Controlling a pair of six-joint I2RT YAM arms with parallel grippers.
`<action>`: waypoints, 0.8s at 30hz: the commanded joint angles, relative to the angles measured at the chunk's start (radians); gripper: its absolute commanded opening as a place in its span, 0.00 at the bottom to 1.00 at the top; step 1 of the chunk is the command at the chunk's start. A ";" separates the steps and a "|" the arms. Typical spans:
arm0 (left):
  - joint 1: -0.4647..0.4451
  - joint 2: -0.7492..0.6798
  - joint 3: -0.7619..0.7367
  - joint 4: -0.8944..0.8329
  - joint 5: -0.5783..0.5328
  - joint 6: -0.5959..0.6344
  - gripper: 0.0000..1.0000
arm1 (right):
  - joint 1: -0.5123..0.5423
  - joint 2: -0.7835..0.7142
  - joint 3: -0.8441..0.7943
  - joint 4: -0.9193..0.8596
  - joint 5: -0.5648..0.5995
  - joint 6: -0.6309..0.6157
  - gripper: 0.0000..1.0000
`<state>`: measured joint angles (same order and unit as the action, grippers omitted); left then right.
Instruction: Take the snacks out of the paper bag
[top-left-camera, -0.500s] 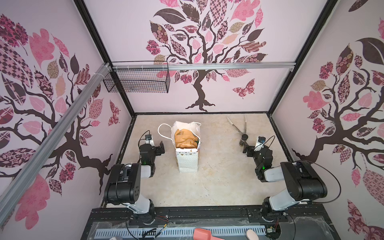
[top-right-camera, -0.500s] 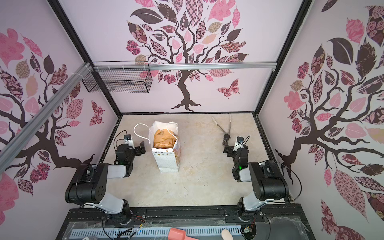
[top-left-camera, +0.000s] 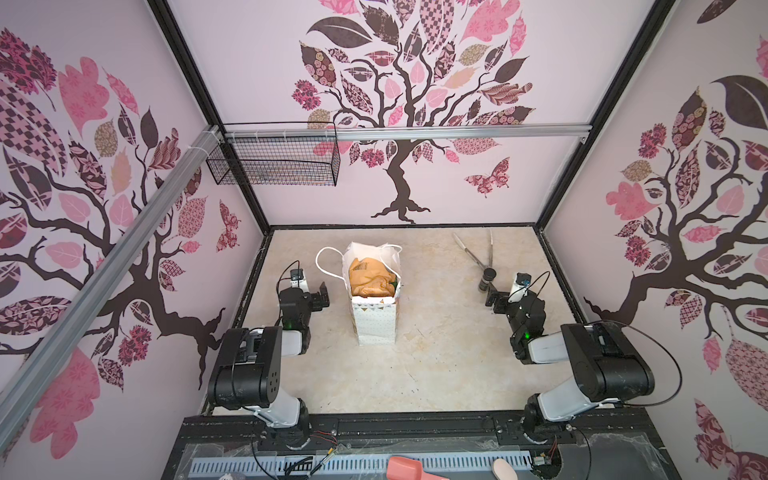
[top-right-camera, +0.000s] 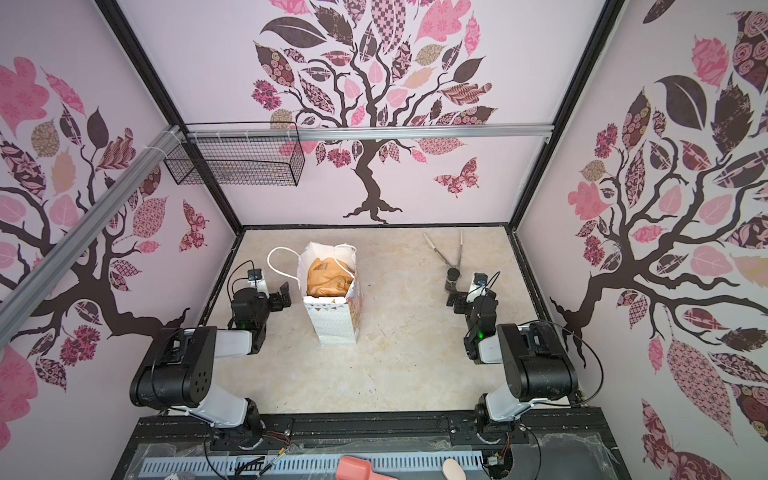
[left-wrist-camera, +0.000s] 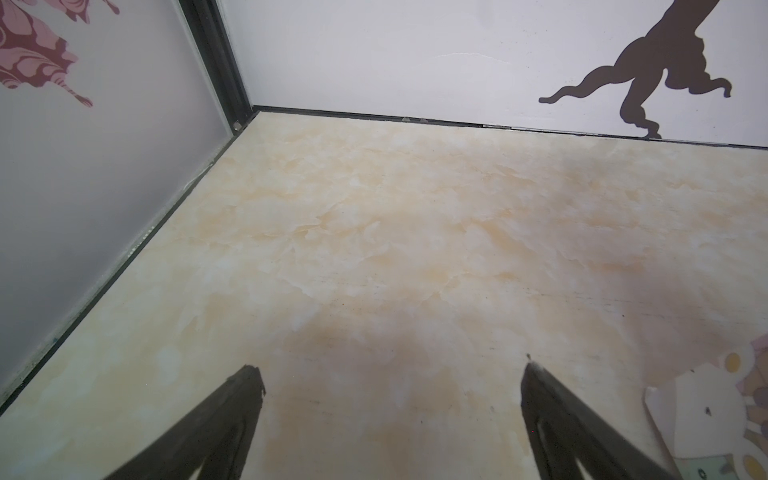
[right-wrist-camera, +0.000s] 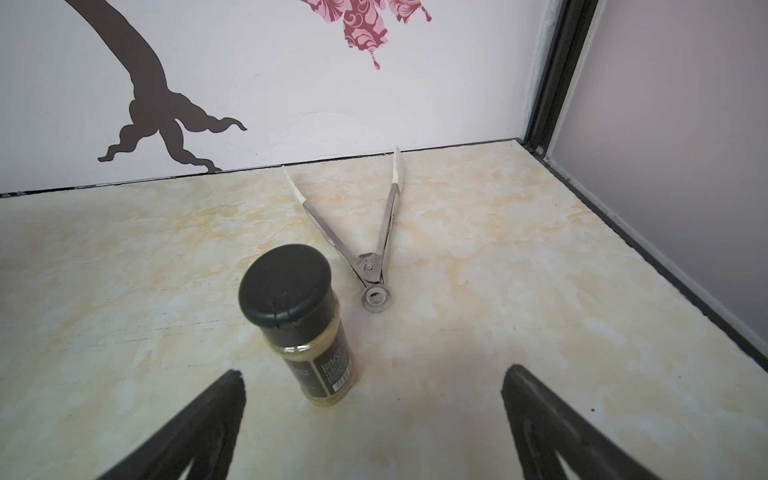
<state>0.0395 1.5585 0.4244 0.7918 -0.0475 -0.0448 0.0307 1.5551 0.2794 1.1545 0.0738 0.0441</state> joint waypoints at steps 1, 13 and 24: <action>-0.002 -0.008 -0.018 0.027 0.003 0.011 0.99 | 0.000 0.007 0.007 0.002 -0.008 -0.006 0.99; -0.002 -0.179 -0.033 -0.097 -0.179 -0.048 0.99 | 0.018 -0.363 0.108 -0.476 0.233 0.171 0.99; -0.006 -0.698 0.351 -1.015 -0.358 -0.481 0.99 | 0.031 -0.480 0.666 -1.230 -0.140 0.676 0.99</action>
<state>0.0364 0.9131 0.6415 0.0898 -0.4145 -0.3721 0.0456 1.0073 0.7925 0.2478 0.1448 0.5591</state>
